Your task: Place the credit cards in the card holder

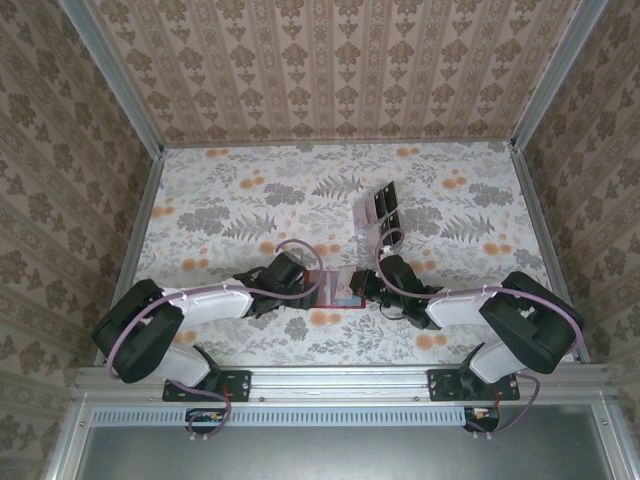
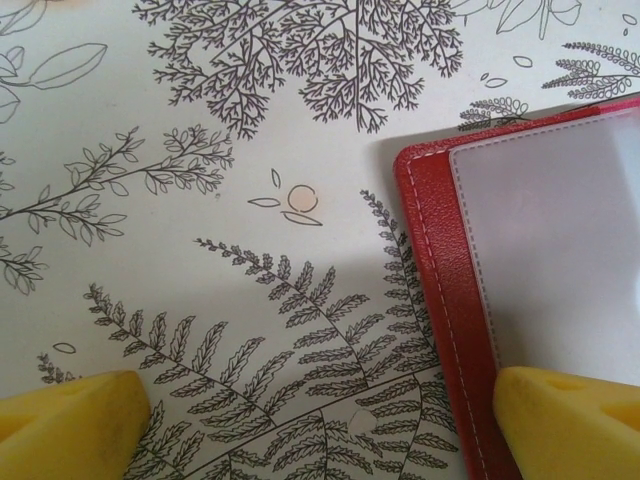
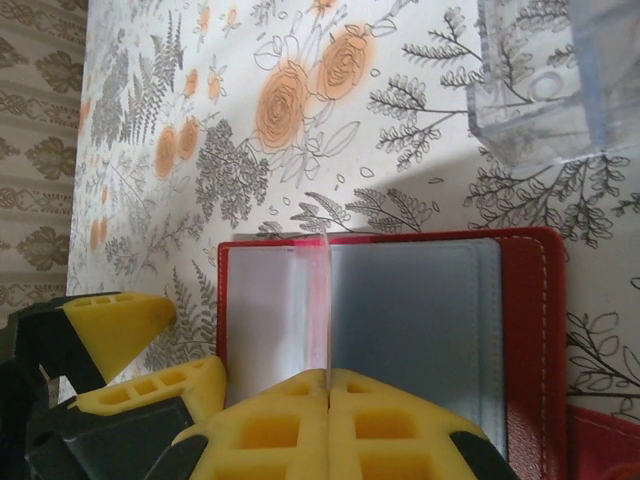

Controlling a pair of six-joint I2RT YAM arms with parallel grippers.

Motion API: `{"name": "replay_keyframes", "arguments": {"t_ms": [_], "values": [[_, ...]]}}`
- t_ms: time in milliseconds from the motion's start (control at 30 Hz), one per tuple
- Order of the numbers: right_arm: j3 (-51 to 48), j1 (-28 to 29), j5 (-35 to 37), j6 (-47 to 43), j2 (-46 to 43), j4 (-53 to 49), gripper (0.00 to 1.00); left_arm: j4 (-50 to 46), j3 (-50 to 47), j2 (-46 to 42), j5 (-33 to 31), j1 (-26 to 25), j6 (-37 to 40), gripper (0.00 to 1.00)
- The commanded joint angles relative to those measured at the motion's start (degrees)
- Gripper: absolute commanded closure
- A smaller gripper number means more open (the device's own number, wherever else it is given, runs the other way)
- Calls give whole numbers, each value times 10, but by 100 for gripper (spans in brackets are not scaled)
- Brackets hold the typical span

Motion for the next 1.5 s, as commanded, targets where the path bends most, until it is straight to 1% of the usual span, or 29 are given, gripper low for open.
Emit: {"name": "replay_keyframes", "arguments": {"t_ms": [0, 200, 667, 833, 1167, 1467], "values": [[-8, 6, 40, 9, 8, 44, 100, -24, -14, 25, 7, 4, -20, 0], [-4, 12, 52, 13, 22, 66, 100, -22, -16, 28, 9, 4, -21, 0], [4, 23, 49, 28, 81, 126, 100, -21, -18, 32, 11, 4, -21, 0], [-3, 24, 52, 32, 79, 135, 100, -22, -19, 32, 9, 4, -22, 0], [-11, 24, 65, 27, 38, 120, 100, -37, -11, 12, 0, 4, -16, 0], [-2, 26, 60, 31, 68, 145, 100, -49, -10, 16, -12, 5, -20, 0]]}}
